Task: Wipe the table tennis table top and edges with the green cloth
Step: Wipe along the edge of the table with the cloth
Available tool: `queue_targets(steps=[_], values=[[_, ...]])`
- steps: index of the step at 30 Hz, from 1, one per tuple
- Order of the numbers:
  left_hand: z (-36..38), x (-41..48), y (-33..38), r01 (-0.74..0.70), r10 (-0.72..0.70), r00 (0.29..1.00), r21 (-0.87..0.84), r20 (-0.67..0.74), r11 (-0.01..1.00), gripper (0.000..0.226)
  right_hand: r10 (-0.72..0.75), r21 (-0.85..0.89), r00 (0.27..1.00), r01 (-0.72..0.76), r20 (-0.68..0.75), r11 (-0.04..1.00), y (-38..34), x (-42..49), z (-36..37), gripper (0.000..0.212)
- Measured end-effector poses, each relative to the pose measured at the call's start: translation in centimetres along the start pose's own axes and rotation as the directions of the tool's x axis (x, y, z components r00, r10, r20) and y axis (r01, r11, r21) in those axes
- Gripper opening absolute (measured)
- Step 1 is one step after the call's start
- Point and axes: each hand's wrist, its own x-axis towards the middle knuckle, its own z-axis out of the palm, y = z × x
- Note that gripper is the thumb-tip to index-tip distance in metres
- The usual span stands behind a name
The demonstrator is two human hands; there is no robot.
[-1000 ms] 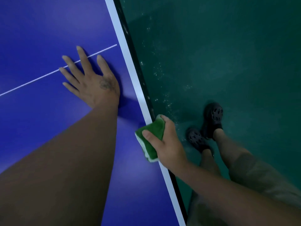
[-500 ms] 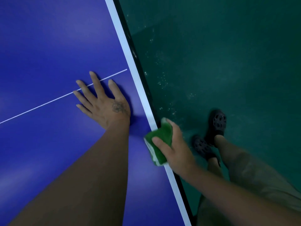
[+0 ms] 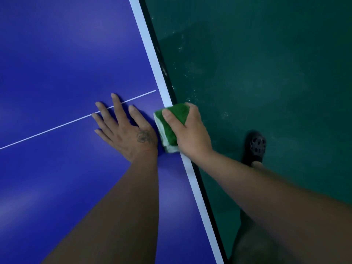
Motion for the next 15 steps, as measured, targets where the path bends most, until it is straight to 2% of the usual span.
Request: queue_targets(steps=[3, 7, 11, 15], values=[[0.0, 0.0, 0.1, -0.002, 0.002, 1.000, -0.001, -0.014, 1.000, 0.057, -0.026, 0.003, 1.000, 0.026, -0.012, 1.000, -2.3, 2.9, 0.2, 0.073], [0.1, 0.0, 0.1, -0.019, 0.019, 0.999, 0.004, -0.044, 1.000, 0.055, -0.028, -0.013, 0.997, 0.029, 0.065, 1.000, -0.9, 1.7, -0.8, 0.080], [0.2, -0.1, -0.1, -0.046, 0.046, 0.996, 0.009, -0.071, 0.999, 0.052, 0.068, -0.012, 0.986, -0.067, 0.154, 0.998, 3.5, -4.4, -2.1, 0.087], [0.2, -0.1, 0.0, -0.037, 0.038, 0.997, 0.020, -0.068, 0.999, 0.051, 0.120, -0.049, 0.986, -0.115, 0.115, 0.992, 3.8, -5.3, -1.5, 0.088]])
